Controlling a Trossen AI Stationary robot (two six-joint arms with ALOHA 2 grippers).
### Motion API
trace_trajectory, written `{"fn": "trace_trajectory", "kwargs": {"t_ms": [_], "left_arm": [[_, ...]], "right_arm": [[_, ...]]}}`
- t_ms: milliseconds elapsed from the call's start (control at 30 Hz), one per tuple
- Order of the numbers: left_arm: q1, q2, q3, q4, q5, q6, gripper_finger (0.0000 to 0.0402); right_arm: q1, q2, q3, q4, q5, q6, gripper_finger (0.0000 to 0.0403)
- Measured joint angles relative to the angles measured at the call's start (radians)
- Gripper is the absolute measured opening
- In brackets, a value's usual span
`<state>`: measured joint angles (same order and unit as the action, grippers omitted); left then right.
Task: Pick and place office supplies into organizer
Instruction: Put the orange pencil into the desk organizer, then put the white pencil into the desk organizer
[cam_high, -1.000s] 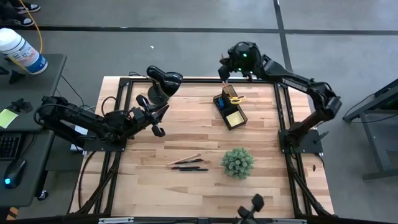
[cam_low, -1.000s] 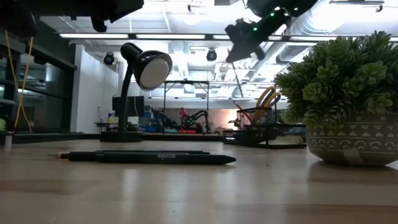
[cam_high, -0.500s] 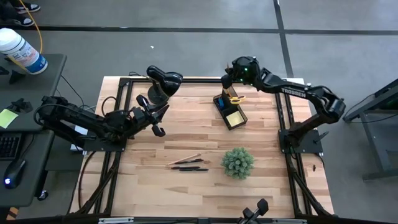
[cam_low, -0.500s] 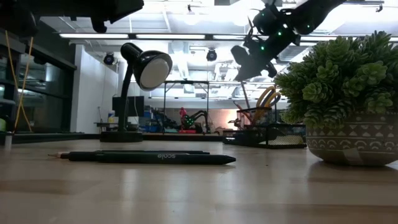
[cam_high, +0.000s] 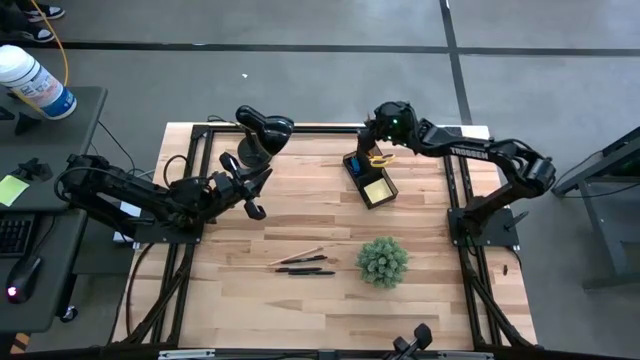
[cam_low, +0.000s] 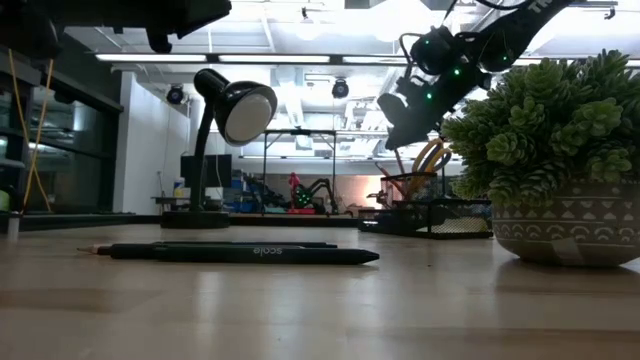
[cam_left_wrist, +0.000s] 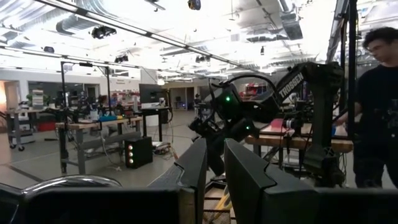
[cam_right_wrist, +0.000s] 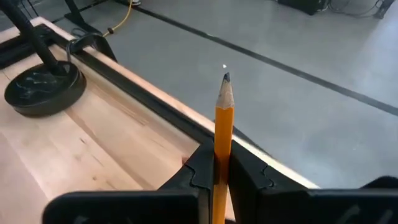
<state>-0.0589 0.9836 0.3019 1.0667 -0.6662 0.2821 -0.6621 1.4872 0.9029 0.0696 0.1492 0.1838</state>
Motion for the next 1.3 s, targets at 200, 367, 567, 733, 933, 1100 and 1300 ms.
{"fn": "trace_trajectory", "kwargs": {"t_ms": [200, 367, 567, 733, 933, 1100, 1300], "left_arm": [[0.000, 0.000, 0.000, -0.002, 0.000, 0.000, 0.0044], [0.000, 0.000, 0.000, -0.005, 0.000, 0.000, 0.0044], [0.000, 0.000, 0.000, -0.014, 0.000, -0.005, 0.0044], [0.000, 0.000, 0.000, -0.033, 0.001, -0.023, 0.0044], [0.000, 0.000, 0.000, -0.102, 0.048, -0.105, 0.0044], [0.000, 0.000, 0.000, -0.223, 0.118, -0.212, 0.0044], [0.000, 0.000, 0.000, -0.329, 0.197, -0.294, 0.0044]], "right_arm": [[0.000, 0.005, -0.006, -0.051, -0.040, 0.025, 0.0034], [0.001, 0.005, -0.006, -0.052, -0.059, 0.026, 0.0045], [0.000, 0.005, -0.006, -0.042, -0.076, 0.043, 0.0072], [0.000, 0.003, -0.006, -0.019, -0.108, 0.044, 0.0098], [0.001, -0.053, -0.004, 0.170, -0.309, 0.024, 0.0114], [0.008, -0.079, 0.032, 0.210, -0.605, 0.089, 0.0110], [0.089, -0.081, 0.052, 0.200, -0.738, 0.064, 0.0102]]}}
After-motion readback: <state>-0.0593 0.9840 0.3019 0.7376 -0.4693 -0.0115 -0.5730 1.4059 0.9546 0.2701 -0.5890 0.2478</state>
